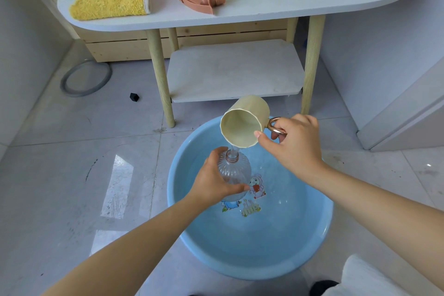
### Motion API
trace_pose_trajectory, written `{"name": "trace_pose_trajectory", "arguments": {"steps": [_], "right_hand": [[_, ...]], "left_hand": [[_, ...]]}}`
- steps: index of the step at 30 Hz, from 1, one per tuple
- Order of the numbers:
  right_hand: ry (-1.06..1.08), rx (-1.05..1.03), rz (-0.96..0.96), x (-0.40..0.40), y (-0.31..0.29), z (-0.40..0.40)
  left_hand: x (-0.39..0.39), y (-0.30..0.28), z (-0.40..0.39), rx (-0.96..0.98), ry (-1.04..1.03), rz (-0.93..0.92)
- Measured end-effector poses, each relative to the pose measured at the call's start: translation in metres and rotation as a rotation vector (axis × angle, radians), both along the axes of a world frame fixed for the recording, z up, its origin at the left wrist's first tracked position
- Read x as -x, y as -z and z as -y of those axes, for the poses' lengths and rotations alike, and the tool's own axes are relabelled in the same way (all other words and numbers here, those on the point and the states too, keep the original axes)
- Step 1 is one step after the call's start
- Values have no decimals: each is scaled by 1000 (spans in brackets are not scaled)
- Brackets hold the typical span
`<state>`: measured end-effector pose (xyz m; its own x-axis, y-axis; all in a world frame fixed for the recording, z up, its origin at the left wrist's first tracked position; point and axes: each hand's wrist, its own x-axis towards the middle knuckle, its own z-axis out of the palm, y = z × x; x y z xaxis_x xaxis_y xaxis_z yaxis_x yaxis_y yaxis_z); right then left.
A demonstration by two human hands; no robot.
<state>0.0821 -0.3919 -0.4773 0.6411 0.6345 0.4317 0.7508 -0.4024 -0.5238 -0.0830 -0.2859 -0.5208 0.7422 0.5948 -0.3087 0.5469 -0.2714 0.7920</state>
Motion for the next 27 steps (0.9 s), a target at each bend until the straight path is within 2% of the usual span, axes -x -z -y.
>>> {"name": "trace_pose_trajectory", "arguments": {"steps": [27], "right_hand": [[-33,-52,192,-2,-4,-4]], "left_hand": [[0,2,-1,-24,2,6]]}}
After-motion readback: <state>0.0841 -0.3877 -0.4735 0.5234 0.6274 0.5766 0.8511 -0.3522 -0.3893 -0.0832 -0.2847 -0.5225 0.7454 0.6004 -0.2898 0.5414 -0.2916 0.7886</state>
